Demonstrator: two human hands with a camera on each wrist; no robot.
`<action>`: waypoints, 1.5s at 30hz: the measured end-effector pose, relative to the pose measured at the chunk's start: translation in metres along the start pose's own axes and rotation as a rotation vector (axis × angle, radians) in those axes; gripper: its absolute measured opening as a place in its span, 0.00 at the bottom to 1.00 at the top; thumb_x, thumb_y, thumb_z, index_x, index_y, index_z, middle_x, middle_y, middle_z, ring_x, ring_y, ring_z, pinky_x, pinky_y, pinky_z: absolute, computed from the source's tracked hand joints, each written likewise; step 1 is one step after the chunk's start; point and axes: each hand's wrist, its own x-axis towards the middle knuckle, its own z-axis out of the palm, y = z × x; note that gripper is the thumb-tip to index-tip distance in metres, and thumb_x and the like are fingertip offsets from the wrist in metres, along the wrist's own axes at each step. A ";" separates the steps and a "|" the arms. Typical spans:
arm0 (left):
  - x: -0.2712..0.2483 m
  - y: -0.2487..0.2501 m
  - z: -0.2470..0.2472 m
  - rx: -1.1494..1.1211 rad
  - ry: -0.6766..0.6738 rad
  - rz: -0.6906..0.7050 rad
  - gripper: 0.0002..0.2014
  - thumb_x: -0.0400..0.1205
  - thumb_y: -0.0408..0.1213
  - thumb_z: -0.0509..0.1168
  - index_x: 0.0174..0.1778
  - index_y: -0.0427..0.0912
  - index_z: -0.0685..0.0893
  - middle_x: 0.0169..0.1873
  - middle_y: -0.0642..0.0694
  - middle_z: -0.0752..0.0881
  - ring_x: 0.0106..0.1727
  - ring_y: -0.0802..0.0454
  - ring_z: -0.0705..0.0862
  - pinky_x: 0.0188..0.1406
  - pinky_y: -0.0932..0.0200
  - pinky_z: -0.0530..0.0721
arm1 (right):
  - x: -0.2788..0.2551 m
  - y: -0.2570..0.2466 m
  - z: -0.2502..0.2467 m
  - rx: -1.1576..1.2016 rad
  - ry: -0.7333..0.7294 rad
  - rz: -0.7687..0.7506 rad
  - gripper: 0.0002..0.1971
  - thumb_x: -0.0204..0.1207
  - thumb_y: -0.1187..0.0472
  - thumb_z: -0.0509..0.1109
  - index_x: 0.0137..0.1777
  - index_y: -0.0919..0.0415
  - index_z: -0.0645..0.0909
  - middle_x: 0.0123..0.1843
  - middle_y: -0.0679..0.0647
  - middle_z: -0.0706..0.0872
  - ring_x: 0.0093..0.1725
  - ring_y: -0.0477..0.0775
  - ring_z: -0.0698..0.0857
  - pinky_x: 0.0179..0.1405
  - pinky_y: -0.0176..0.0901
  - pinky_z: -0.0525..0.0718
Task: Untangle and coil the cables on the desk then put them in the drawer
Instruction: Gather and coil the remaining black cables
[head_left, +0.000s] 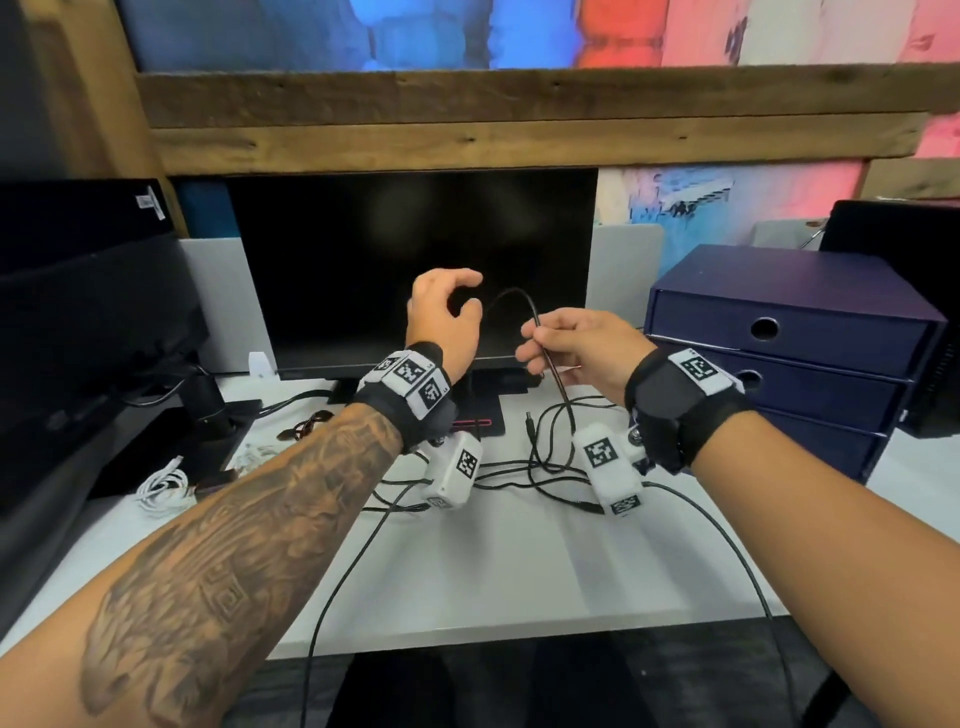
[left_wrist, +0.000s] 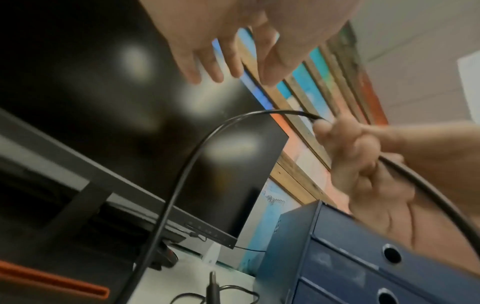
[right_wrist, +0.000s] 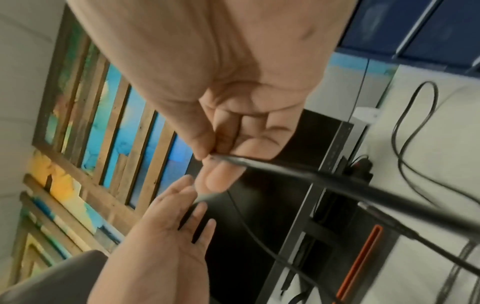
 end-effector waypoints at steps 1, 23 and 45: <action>-0.003 -0.001 0.001 0.016 0.057 0.051 0.06 0.82 0.36 0.67 0.52 0.51 0.85 0.57 0.54 0.78 0.57 0.55 0.79 0.59 0.63 0.77 | 0.005 -0.001 0.004 0.069 0.035 0.002 0.09 0.87 0.60 0.65 0.61 0.58 0.84 0.49 0.53 0.94 0.41 0.45 0.90 0.41 0.38 0.84; -0.076 -0.032 -0.041 -0.176 -0.407 -0.218 0.13 0.88 0.40 0.61 0.43 0.41 0.88 0.21 0.55 0.70 0.24 0.57 0.69 0.30 0.56 0.75 | -0.029 0.032 0.033 -0.325 0.601 -0.207 0.16 0.79 0.46 0.73 0.38 0.56 0.78 0.34 0.49 0.79 0.34 0.46 0.76 0.37 0.41 0.76; 0.041 -0.088 -0.002 -0.727 -0.519 -0.613 0.18 0.88 0.48 0.58 0.33 0.45 0.76 0.21 0.53 0.59 0.23 0.55 0.55 0.20 0.62 0.58 | 0.126 0.051 0.029 -0.445 0.391 -0.384 0.10 0.83 0.49 0.70 0.58 0.47 0.90 0.51 0.37 0.90 0.53 0.37 0.86 0.57 0.35 0.83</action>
